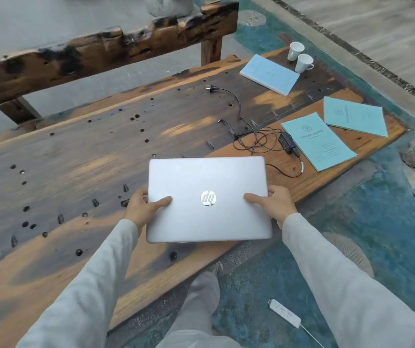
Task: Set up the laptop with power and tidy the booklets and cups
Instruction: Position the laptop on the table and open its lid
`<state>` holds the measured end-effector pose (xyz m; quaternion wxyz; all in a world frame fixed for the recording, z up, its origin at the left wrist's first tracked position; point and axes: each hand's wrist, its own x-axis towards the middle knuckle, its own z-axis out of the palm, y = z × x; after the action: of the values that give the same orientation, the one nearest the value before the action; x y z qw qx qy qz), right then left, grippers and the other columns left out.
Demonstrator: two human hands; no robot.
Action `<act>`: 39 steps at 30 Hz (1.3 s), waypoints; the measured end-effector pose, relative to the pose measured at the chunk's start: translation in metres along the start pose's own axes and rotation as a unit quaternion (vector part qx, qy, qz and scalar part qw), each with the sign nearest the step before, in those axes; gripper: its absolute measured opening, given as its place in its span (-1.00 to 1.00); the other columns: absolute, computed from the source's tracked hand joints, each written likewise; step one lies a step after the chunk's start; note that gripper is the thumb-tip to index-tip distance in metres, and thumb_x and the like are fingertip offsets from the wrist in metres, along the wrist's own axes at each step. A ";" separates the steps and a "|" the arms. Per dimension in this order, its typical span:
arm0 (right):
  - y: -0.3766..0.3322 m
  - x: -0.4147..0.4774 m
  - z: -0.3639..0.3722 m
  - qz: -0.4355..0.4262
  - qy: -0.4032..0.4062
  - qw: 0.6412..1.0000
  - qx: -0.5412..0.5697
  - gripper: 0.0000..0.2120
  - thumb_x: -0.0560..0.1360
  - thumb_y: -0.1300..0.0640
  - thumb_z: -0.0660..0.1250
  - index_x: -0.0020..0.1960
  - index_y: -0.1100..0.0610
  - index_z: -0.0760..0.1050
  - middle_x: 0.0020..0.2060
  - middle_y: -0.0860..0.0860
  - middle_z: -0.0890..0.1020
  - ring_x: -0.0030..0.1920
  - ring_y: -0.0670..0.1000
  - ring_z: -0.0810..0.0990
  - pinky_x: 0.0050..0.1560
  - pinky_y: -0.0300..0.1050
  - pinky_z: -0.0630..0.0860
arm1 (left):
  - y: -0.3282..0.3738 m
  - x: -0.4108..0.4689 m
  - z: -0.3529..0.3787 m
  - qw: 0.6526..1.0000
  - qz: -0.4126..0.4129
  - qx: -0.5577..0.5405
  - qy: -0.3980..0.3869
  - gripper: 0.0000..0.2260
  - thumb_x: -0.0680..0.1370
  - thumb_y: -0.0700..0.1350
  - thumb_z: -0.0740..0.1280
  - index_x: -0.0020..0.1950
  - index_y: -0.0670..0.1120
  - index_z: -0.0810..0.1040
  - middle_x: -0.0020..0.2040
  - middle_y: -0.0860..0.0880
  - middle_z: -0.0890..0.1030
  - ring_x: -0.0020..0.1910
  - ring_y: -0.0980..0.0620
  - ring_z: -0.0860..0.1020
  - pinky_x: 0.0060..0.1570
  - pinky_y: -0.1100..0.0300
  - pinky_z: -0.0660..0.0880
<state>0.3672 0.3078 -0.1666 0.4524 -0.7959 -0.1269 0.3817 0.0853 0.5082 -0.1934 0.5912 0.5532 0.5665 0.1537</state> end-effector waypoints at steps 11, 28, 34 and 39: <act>-0.060 0.108 -0.001 -0.003 -0.040 0.997 -0.058 -0.67 0.34 0.14 0.62 0.06 0.11 0.62 -0.09 -0.11 0.69 -0.12 -0.10 0.65 -0.28 -0.22 0.50 | 0.042 0.084 0.024 0.998 -0.049 -0.016 0.021 -0.43 0.37 -0.03 0.62 0.24 -0.08 0.41 0.03 0.04 0.57 -0.08 0.11 0.57 -0.27 0.21 0.45; -0.106 0.246 0.034 -0.018 -0.143 0.978 -0.153 -0.76 0.36 0.18 0.59 -0.05 -0.01 0.61 -0.12 -0.15 0.70 -0.16 -0.12 0.69 -0.27 -0.24 0.56 | 0.030 0.147 0.052 0.980 -0.115 -0.094 0.129 -0.43 0.38 -0.01 0.61 0.26 -0.12 0.44 0.10 -0.04 0.60 0.00 0.02 0.61 -0.19 0.13 0.51; -0.095 0.292 0.044 -0.004 -0.192 0.967 -0.168 -0.69 0.37 0.25 0.58 0.07 0.13 0.60 -0.09 -0.06 0.70 -0.11 -0.04 0.68 -0.17 -0.17 0.60 | 0.022 0.160 0.075 0.964 -0.150 -0.103 0.194 -0.48 0.40 -0.01 0.59 0.23 -0.13 0.47 0.10 -0.07 0.62 -0.05 0.01 0.62 -0.23 0.15 0.50; -0.081 0.328 0.055 0.002 -0.225 0.954 -0.196 -0.68 0.36 0.21 0.60 0.07 0.13 0.61 -0.02 0.02 0.72 -0.06 0.04 0.69 0.05 0.02 0.63 | 0.013 0.174 0.088 0.952 -0.182 -0.086 0.229 -0.51 0.42 0.04 0.57 0.23 -0.12 0.48 0.14 -0.08 0.60 -0.03 0.02 0.59 -0.12 0.08 0.49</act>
<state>0.5609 0.5666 -0.2783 0.2467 -0.7624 -0.2967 0.5195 0.2190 0.6113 -0.2917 0.5092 0.3376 0.7621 0.2142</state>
